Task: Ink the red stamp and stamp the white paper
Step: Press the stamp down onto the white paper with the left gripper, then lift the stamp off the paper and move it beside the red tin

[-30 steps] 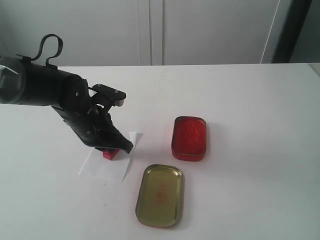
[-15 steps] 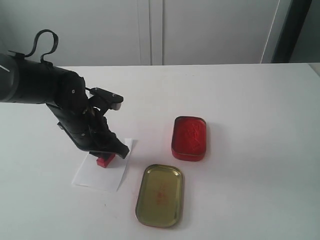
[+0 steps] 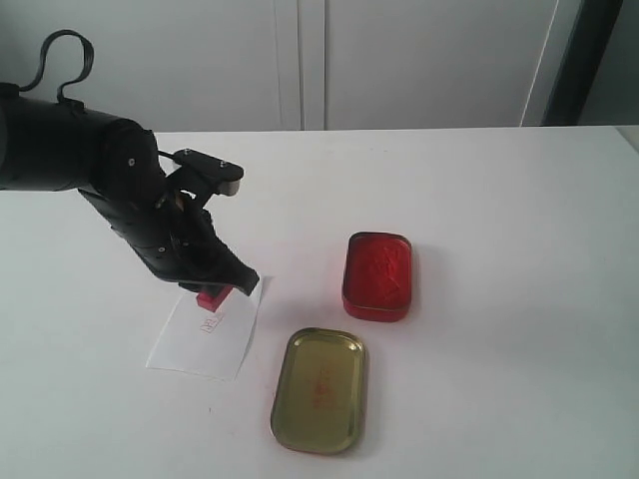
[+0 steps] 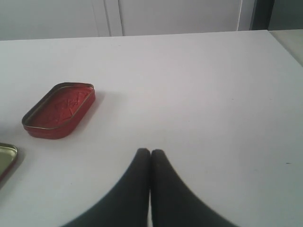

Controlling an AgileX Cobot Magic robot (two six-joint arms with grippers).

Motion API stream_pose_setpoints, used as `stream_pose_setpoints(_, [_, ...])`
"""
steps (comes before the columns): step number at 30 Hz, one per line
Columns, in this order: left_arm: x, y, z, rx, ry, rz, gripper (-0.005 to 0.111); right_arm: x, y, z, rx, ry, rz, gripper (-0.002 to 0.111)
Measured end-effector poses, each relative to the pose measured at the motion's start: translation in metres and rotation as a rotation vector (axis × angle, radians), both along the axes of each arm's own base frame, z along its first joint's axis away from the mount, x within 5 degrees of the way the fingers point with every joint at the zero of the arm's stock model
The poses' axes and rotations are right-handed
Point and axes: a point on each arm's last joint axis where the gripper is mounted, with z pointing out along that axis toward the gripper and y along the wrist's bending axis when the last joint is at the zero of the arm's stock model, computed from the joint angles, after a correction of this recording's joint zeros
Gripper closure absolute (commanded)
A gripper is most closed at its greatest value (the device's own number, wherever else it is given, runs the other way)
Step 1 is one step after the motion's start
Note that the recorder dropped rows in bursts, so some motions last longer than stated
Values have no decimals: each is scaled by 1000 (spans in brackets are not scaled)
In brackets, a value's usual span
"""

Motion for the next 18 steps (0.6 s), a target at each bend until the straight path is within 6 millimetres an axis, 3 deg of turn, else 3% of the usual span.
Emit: stream_pose_setpoints(18, [-2,0,3,-10,13,8,107,0,0,0,0,0,0,108])
